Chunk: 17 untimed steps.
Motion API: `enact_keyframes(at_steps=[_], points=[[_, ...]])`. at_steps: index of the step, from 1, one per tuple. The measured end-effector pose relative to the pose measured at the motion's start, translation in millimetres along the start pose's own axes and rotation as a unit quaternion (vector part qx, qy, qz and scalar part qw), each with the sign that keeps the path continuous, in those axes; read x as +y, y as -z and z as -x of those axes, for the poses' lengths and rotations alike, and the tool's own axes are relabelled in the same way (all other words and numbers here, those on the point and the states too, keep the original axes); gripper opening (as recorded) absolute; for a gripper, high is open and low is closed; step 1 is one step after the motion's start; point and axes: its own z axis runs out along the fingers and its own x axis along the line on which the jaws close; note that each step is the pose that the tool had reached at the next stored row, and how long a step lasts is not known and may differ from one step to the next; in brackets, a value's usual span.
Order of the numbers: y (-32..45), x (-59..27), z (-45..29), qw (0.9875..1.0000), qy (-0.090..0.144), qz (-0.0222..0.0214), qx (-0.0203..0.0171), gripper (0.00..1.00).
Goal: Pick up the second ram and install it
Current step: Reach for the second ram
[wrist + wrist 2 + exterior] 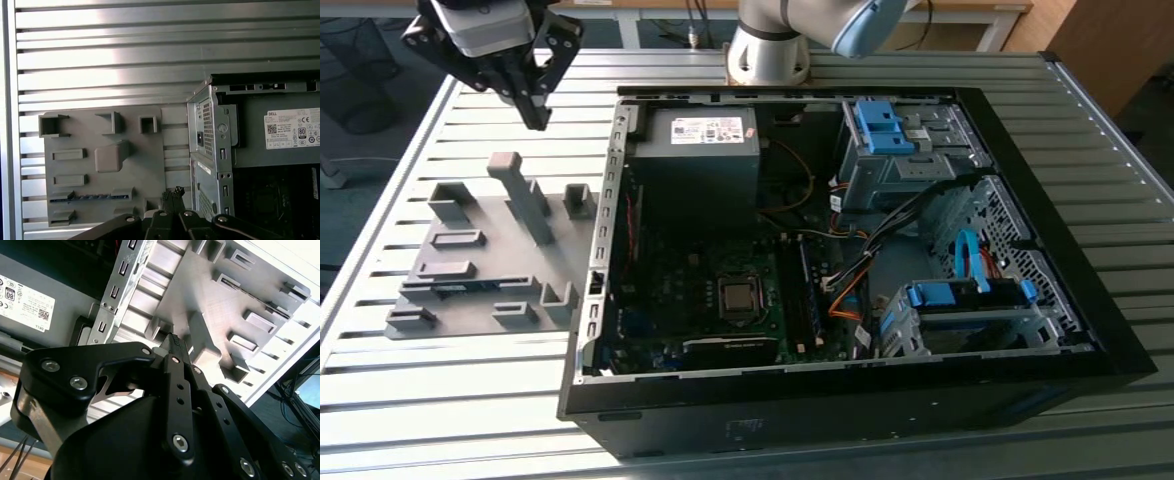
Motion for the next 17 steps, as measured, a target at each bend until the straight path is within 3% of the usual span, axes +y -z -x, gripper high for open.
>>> enact_keyframes(at_steps=[13,17], points=[[0.9,-13.9,-11.7,1.0,0.0,-0.0001,0.0001,0.11],[1.0,-15.3,-21.7,1.0,0.0,0.0,0.0,0.11]])
